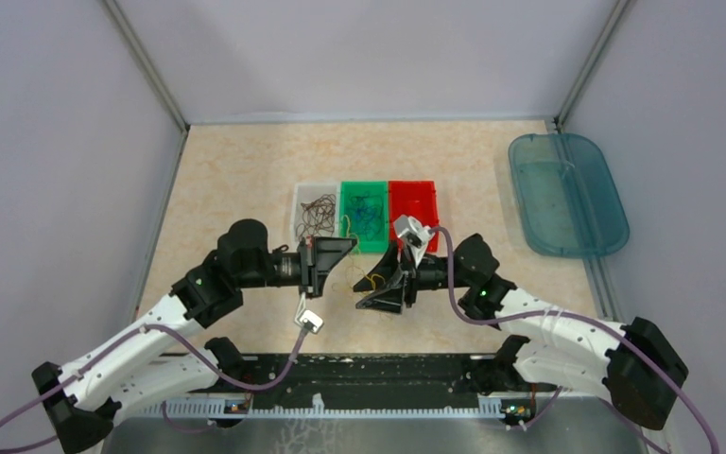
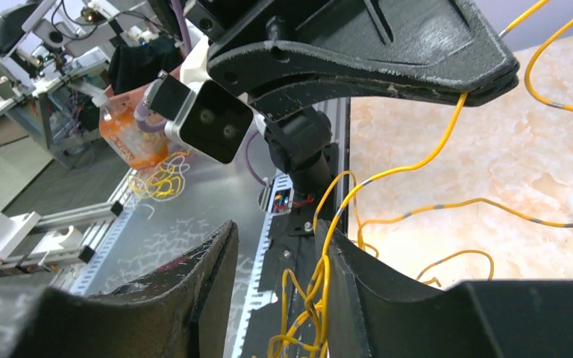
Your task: Untangle the cables
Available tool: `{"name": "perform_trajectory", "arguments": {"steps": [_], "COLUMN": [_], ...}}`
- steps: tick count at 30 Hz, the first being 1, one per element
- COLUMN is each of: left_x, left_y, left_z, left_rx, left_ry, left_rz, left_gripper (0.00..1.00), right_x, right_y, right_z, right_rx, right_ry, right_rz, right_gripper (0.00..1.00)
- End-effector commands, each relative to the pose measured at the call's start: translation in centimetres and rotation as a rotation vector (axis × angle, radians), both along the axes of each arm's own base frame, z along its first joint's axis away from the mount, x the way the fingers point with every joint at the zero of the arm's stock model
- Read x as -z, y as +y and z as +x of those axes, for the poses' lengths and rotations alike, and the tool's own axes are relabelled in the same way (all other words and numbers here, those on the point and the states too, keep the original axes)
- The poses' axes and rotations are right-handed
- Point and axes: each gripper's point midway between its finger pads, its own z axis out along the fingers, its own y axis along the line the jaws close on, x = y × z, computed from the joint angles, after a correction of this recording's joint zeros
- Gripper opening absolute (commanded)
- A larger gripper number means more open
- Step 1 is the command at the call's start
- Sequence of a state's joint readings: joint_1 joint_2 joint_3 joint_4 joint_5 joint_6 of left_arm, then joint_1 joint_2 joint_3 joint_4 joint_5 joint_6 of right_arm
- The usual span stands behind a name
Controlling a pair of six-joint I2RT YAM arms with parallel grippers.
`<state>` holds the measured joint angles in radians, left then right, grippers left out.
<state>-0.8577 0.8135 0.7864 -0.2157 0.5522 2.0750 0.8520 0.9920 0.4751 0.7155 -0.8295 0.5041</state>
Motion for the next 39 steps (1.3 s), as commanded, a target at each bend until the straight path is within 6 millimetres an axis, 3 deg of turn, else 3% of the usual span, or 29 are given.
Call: {"name": "perform_trajectory", "arguments": {"steps": [1,10,14,22,30,39], "left_x": [-0.7,-1.3,-2.0,-5.3,-8.3,-15.1], "left_y": [-0.4,-1.1,-1.7,-2.4,-2.3,-1.8], "left_z": [-0.1,0.7,1.4,1.7,1.5,1.7], "left_rx": [0.026,0.015,0.009,0.013,0.018,-0.014], "left_ry": [-0.123,-0.175,-0.209,-0.236,-0.267,-0.329], "left_rz": [-0.001,-0.025,-0.052,-0.123,-0.173,-0.294], "left_gripper": [0.00,0.00,0.00,0.00,0.00,0.00], "right_x": [-2.6,-4.0,-3.5,1.1,2.3,7.9], "right_y": [-0.8,-0.6,0.0,0.6,1.0,1.9], "right_z": [-0.3,-0.4,-0.5,1.2,1.4,2.3], "right_rx": [0.011,-0.019,-0.066,0.039,0.068,0.165], "right_ry": [-0.046,0.000,0.065,0.141,0.169,0.233], "right_rz": [0.088,0.149,0.172,0.080,0.096,-0.026], "right_gripper": [0.45,0.41,0.35,0.27,0.26,0.27]}}
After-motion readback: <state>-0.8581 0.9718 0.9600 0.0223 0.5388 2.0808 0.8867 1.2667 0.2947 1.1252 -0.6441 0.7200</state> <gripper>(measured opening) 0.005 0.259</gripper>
